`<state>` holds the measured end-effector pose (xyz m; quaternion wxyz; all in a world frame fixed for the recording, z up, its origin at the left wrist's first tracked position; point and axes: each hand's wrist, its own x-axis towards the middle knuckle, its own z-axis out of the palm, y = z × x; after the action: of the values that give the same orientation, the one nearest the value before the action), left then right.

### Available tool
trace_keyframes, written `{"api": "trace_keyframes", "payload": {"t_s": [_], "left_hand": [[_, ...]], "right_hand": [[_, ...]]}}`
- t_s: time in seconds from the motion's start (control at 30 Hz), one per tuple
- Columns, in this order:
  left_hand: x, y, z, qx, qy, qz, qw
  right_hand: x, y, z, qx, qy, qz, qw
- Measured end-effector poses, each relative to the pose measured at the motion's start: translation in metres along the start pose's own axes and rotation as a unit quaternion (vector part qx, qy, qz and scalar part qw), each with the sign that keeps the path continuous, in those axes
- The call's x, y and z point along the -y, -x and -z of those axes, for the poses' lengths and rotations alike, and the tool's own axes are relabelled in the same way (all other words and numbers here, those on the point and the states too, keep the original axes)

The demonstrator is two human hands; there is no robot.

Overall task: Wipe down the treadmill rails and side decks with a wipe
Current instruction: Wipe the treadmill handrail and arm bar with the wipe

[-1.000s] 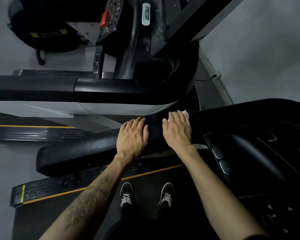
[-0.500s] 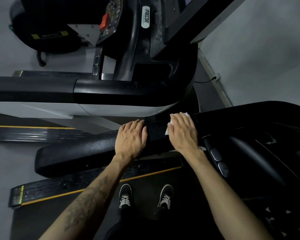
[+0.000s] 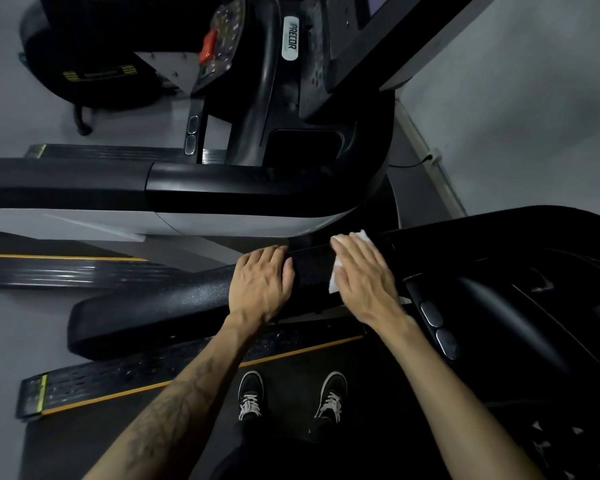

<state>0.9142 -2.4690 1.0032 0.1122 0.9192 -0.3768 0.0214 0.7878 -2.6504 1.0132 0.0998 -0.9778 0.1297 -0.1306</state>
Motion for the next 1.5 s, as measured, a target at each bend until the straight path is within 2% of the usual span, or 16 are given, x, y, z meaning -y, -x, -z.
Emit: {"api": "trace_keyframes", "payload": {"t_s": [0.13, 0.23, 0.33, 0.47, 0.57, 0.63, 0.8, 0.87, 0.97, 1.07, 1.13, 1.23, 1.3, 1.37, 1.43, 1.5], "left_hand": [[-0.001, 0.001, 0.0, -0.004, 0.005, 0.004, 1.0], [-0.002, 0.001, 0.001, -0.005, 0.005, 0.006, 1.0], [-0.002, 0.001, 0.001, -0.003, 0.006, 0.006, 1.0], [-0.002, 0.001, 0.001, -0.001, 0.004, 0.003, 1.0], [-0.003, 0.001, 0.002, -0.005, 0.008, 0.006, 1.0], [-0.003, 0.002, 0.001, -0.005, 0.009, 0.007, 1.0], [-0.003, 0.002, 0.001, 0.003, 0.008, 0.01, 1.0], [-0.004, 0.003, 0.002, 0.002, 0.008, 0.007, 1.0], [-0.003, 0.003, 0.002, 0.0, 0.013, 0.005, 1.0], [-0.003, 0.003, 0.002, 0.003, 0.014, 0.007, 1.0], [-0.003, 0.003, 0.002, 0.005, 0.013, 0.004, 1.0], [-0.003, 0.003, 0.004, 0.011, 0.013, 0.007, 1.0], [-0.004, 0.003, 0.004, 0.017, 0.013, 0.008, 1.0], [-0.003, 0.003, 0.004, 0.022, 0.013, 0.007, 1.0], [-0.003, 0.004, 0.004, 0.026, 0.011, 0.007, 1.0], [-0.002, 0.003, 0.003, 0.026, 0.012, 0.006, 1.0]], "right_hand": [[-0.014, -0.01, 0.003, 0.031, 0.063, -0.121, 0.99], [-0.004, -0.037, -0.001, 0.072, 0.062, -0.19, 0.977], [0.016, -0.044, -0.005, 0.083, 0.027, -0.147, 0.985], [0.029, -0.002, -0.007, 0.03, -0.016, -0.033, 0.999], [0.012, 0.026, -0.003, -0.005, -0.023, 0.004, 1.0], [-0.003, 0.03, -0.002, -0.024, 0.002, -0.027, 0.999], [0.01, 0.001, -0.013, -0.034, 0.03, -0.204, 0.978], [0.024, 0.001, -0.019, -0.04, 0.019, -0.191, 0.981], [0.034, 0.028, -0.023, -0.031, -0.01, -0.083, 0.996], [0.016, 0.052, -0.015, -0.029, -0.029, 0.004, 0.999], [-0.005, 0.056, -0.008, -0.039, -0.018, -0.001, 0.999], [-0.024, 0.045, -0.006, -0.055, -0.003, -0.092, 0.994], [-0.018, 0.027, -0.01, -0.064, -0.006, -0.164, 0.984], [-0.002, 0.014, -0.016, -0.067, -0.012, -0.198, 0.978], [0.016, 0.013, -0.024, -0.068, -0.02, -0.166, 0.984], [0.028, 0.026, -0.027, -0.058, -0.04, -0.092, 0.993]]}}
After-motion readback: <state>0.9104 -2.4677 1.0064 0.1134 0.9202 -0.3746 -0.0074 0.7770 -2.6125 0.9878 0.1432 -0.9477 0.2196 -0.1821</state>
